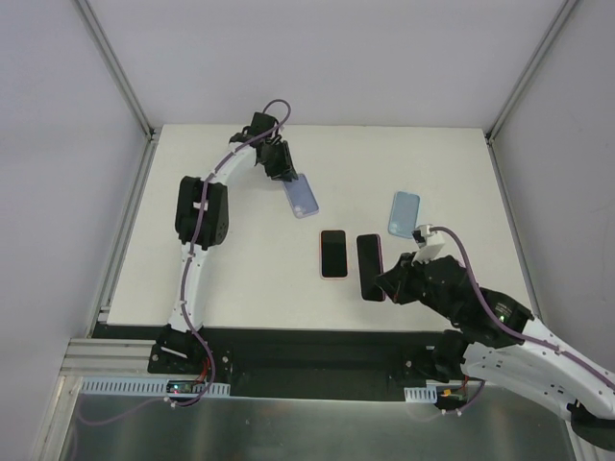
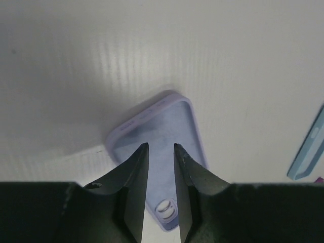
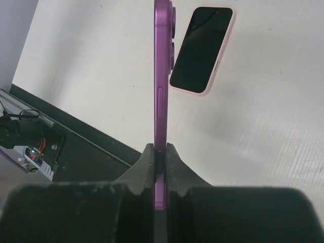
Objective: Put the phone into the phone case
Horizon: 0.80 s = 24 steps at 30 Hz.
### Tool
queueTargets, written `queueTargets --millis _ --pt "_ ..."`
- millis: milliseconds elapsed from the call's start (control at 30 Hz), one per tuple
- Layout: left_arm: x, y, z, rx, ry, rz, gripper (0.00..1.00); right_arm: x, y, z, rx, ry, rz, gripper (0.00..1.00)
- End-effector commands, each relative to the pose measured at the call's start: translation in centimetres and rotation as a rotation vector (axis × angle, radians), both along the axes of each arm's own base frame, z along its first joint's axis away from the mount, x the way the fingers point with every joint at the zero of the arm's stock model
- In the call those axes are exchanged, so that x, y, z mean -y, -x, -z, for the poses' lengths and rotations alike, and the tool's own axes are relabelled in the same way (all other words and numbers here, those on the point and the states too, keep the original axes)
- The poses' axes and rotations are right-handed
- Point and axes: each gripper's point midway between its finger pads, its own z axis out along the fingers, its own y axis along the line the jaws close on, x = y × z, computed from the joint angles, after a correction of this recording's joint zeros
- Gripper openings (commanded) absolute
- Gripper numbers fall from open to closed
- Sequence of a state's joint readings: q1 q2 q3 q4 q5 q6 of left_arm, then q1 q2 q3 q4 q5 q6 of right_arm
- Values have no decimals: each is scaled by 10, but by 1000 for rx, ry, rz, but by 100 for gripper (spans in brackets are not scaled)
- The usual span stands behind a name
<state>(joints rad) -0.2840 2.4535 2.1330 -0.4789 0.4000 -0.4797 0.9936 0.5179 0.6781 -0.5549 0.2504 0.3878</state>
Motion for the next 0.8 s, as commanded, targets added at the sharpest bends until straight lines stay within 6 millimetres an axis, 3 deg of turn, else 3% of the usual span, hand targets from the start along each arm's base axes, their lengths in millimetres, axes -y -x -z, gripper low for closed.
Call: queueTargets --millis 0,33,267,367,433,467,500,600,667,700,767 --pt "-39 9 1 -28 -142 -79 26 -1 -6 -41 83 -102 22 2" --pt "-50 12 6 -41 -192 -101 26 -2 -6 -41 78 -105 24 2" --pt "-71 43 21 -118 -294 -106 26 -3 -2 -28 44 -128 26 2" --pt "-75 58 14 -141 -296 -134 25 -2 -2 -25 38 -124 30 3" --pt "-80 77 13 -174 -302 -150 24 -4 -1 -27 39 -135 24 3" --pt "-84 94 23 -223 -310 -162 24 -4 -1 -26 38 -135 23 2" --pt "-86 100 11 -211 -305 -172 24 -5 -1 -27 37 -138 21 3" --pt "-90 135 9 -238 -295 -193 25 -8 0 -24 29 -134 11 3" --pt "-81 166 15 -279 -281 -152 26 -10 1 -22 18 -135 1 3" --pt "-77 172 3 -251 -264 -138 27 -10 1 -21 16 -134 3 3" --pt "-71 192 -1 -258 -245 -103 30 -10 1 -21 16 -139 3 3"
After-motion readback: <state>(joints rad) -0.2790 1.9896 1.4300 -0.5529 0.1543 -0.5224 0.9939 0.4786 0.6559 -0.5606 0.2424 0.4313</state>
